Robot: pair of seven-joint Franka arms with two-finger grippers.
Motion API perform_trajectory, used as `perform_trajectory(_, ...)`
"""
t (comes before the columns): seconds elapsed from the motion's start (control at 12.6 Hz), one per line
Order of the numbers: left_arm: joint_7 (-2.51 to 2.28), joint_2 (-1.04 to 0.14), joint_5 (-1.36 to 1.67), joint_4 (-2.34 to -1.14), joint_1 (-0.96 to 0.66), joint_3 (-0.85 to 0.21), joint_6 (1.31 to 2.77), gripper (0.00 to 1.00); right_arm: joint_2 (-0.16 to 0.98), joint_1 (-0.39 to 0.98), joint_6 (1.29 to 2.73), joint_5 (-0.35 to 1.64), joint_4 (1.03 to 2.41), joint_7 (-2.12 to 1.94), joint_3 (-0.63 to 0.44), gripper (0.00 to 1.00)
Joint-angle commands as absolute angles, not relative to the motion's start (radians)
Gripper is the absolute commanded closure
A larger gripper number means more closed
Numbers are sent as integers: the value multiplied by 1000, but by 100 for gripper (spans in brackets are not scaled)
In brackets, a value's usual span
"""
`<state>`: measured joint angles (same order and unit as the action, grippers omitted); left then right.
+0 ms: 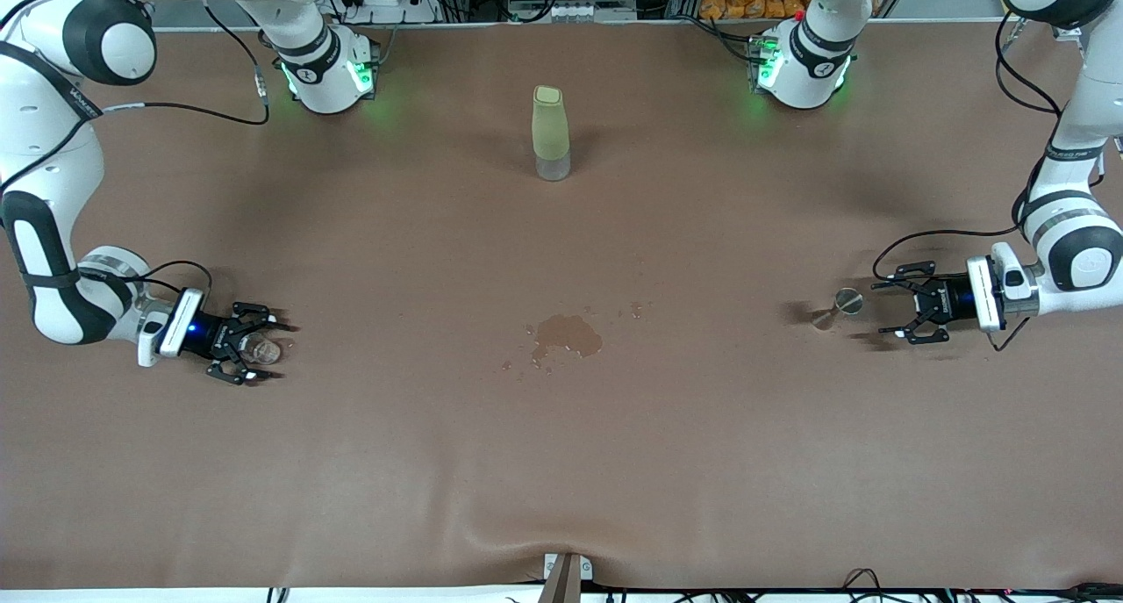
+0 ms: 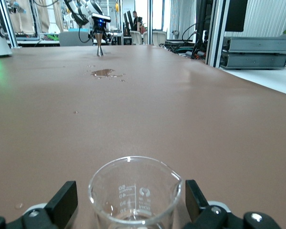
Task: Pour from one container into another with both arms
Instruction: 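Close the right gripper on the beaker while the left gripper grips the jigger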
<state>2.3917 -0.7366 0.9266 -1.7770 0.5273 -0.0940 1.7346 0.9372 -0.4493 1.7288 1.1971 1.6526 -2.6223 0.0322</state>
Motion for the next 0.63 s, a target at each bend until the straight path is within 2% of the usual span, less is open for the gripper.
perform_trajectory(0.0, 2549, -781, 1021, -1763, 497, -92, 1752, 21, 965, -446, 1703, 1230, 1628, -2640, 35, 0)
perform_trajectory(0.48, 2677, -804, 1083, -1767, 476, -95, 1746, 21, 976, -460, 1694, 1239, 1626, -2645, 32, 0)
perform_trajectory(0.55, 2692, -804, 1083, -1767, 476, -104, 1746, 24, 976, -460, 1694, 1239, 1626, -2646, 32, 0)
